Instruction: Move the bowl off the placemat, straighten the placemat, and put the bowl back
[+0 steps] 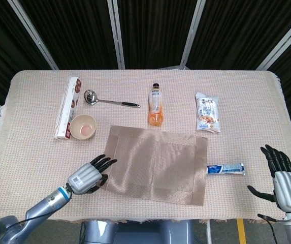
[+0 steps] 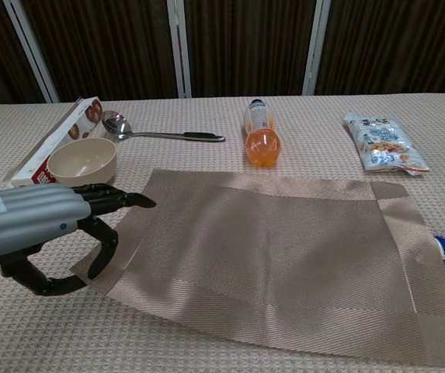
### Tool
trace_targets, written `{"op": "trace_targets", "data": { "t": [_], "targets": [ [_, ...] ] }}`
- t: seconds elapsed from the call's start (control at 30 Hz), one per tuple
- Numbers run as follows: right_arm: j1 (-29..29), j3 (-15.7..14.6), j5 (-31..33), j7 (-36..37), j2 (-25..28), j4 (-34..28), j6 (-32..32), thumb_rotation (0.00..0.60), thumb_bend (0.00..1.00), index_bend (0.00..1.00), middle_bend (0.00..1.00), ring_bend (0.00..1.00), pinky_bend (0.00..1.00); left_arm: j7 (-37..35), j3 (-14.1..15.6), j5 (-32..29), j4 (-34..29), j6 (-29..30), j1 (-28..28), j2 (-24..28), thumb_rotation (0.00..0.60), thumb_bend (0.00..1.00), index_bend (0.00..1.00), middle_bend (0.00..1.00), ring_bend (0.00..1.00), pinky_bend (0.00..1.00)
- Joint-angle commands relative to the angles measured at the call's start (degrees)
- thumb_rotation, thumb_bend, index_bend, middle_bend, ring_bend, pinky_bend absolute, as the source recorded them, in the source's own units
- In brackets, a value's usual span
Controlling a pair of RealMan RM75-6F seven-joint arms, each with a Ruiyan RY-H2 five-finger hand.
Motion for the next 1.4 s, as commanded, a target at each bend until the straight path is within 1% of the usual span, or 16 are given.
{"op": "trace_targets", "data": {
  "t": [0.03,0.17,0.4,0.6,0.93,1.07,1.4],
  "targets": [
    [0.0,0.0,-0.1,0.0,0.0,0.0,0.0,0.6,0.0,0.0,0.0,0.0,0.0,1.8,0.9,-0.1,-2.0,-0.9,0.6,0.8,0.6,0.45,0.7,0.0,0.0,0.0],
    [-0.1,0.0,-0.1,0.0,0.1,-0.1,0.2,0.6,0.0,0.0,0.0,0.0,0.0,3.2,1.5,-0.3,-3.9,-1.8,1.0,1.0,0.6,0.45,0.7,0.0,0.0,0.0],
    [-0.2,0.1,-0.2,0.2,0.2,-0.1,0.4,0.6,0.0,0.0,0.0,0.0,0.0,8.8,2.4,-2.6,-8.9,-4.0,2.2,2.3,0.6,0.44,0.7,0.0,0.0,0.0],
    [-0.2,0.1,-0.3,0.2,0.2,0.0,0.4,0.6,0.0,0.0,0.0,0.0,0.0,11.2,2.3,-3.9,-10.4,-3.7,3.4,3.3,0.6,0.45,0.7,0.0,0.0,0.0],
    [-0.3,0.1,-0.6,0.5,0.4,-0.1,0.5,0.6,0.0,0.0,0.0,0.0,0.0,9.6,2.9,-5.4,-9.9,-1.8,5.8,6.8,0.6,0.45,0.7,0.0,0.0,0.0],
    [-0.3,0.1,-0.7,0.4,0.3,-0.1,0.4,0.6,0.0,0.0,0.0,0.0,0.0,8.5,3.1,-4.6,-10.0,-1.4,6.5,7.9,0.6,0.45,0.7,0.0,0.0,0.0],
    [-0.3,0.1,-0.7,0.2,0.2,-0.1,0.5,0.6,0.0,0.0,0.0,0.0,0.0,8.8,4.0,-2.6,-11.0,-4.0,6.8,6.7,0.6,0.45,0.7,0.0,0.0,0.0]
  ]
}}
